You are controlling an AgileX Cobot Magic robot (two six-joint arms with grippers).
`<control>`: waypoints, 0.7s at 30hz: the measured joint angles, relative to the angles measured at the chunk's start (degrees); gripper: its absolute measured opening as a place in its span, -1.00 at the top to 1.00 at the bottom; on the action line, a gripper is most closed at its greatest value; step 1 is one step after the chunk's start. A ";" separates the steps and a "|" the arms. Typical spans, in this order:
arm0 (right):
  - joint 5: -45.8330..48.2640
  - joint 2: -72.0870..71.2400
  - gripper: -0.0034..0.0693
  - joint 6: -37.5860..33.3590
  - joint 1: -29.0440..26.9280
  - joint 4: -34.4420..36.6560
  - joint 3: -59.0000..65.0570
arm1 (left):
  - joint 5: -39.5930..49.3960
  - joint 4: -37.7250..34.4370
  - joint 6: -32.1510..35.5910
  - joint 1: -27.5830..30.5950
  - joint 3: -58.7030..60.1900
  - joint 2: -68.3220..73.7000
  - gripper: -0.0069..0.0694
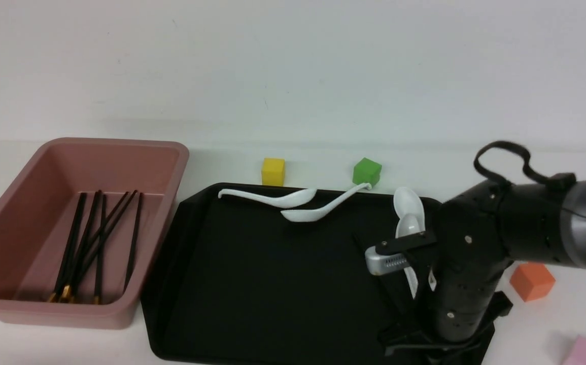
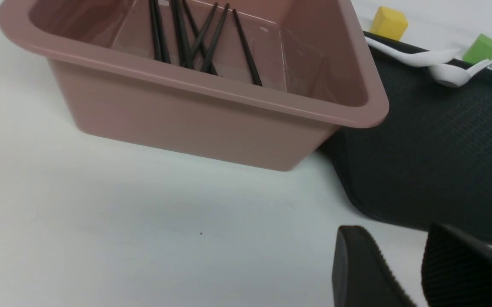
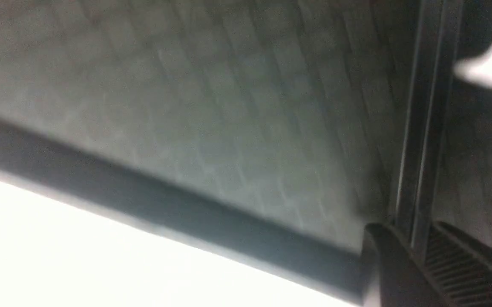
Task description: On white tablecloth take chopsticks from black tray and put them in box.
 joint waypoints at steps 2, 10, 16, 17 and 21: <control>2.05 -0.72 0.58 0.00 0.00 0.00 -0.71 | 0.00 0.00 0.00 0.00 0.00 0.00 0.19; 12.85 -4.53 0.58 -3.12 0.00 0.00 -6.69 | 0.00 0.00 0.00 0.00 0.00 0.00 0.19; 20.36 -5.99 0.58 -4.37 0.00 2.08 -16.76 | 0.00 0.00 0.00 0.00 0.00 0.00 0.19; 20.49 -6.00 0.58 -4.43 0.00 3.06 -18.70 | 0.00 0.00 0.00 0.00 0.00 0.00 0.19; 17.16 -5.94 0.58 -7.54 0.07 9.73 -24.83 | 0.00 0.00 0.00 0.00 0.00 0.00 0.19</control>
